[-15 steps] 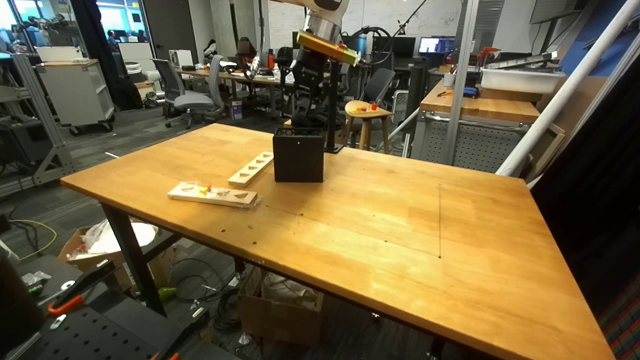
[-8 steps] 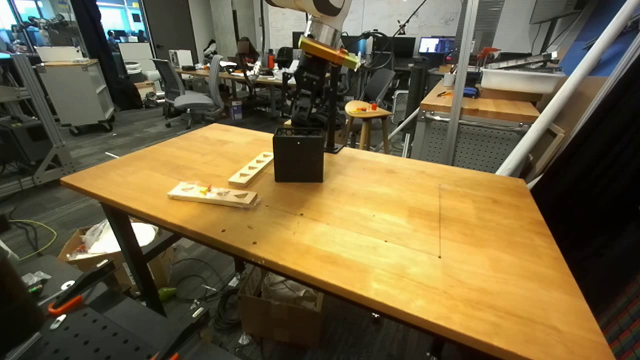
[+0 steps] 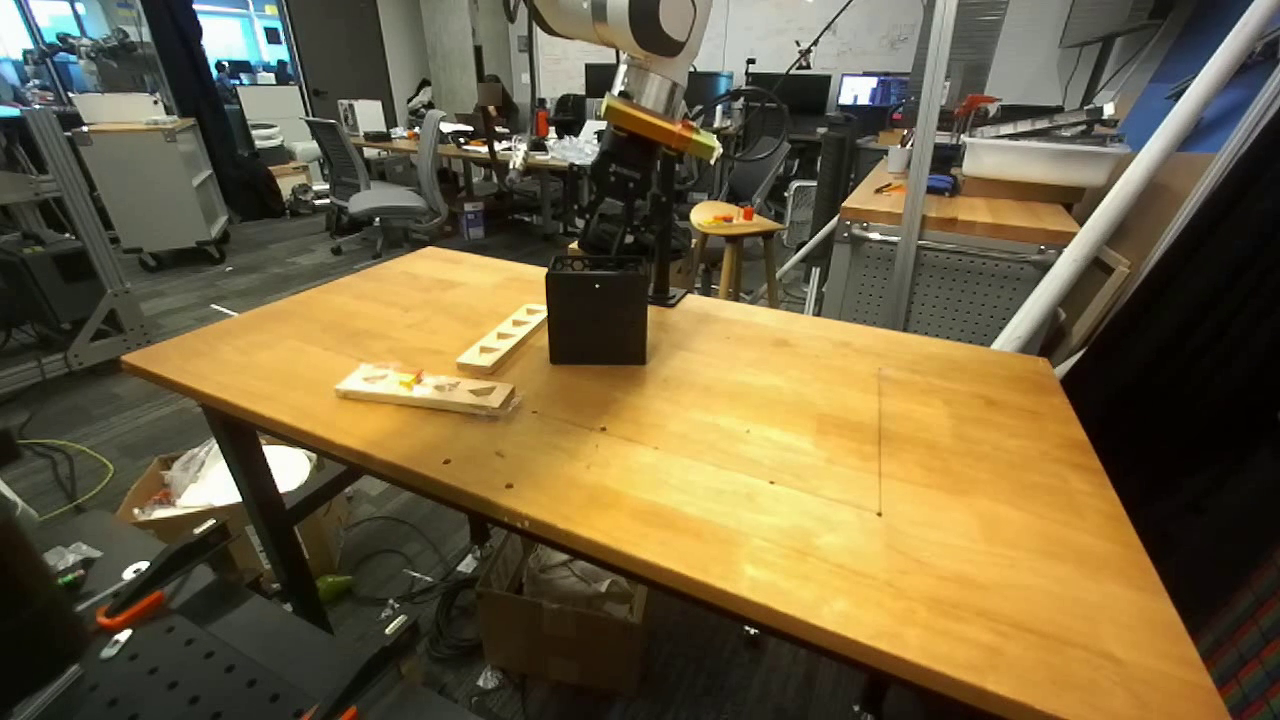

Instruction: Pick up the cloth and put it in the box, then remove it and fold it on the table

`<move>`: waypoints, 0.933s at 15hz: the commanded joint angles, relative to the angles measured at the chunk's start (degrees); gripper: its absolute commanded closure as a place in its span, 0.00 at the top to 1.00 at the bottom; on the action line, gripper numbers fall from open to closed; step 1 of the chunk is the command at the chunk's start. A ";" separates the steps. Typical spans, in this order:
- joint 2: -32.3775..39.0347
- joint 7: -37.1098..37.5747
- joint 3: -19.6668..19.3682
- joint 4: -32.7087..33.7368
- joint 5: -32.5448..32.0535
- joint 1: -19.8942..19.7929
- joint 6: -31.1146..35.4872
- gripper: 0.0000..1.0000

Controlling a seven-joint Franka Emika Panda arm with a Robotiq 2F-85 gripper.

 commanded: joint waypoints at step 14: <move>6.80 -0.58 1.00 1.06 1.76 -0.55 2.40 0.46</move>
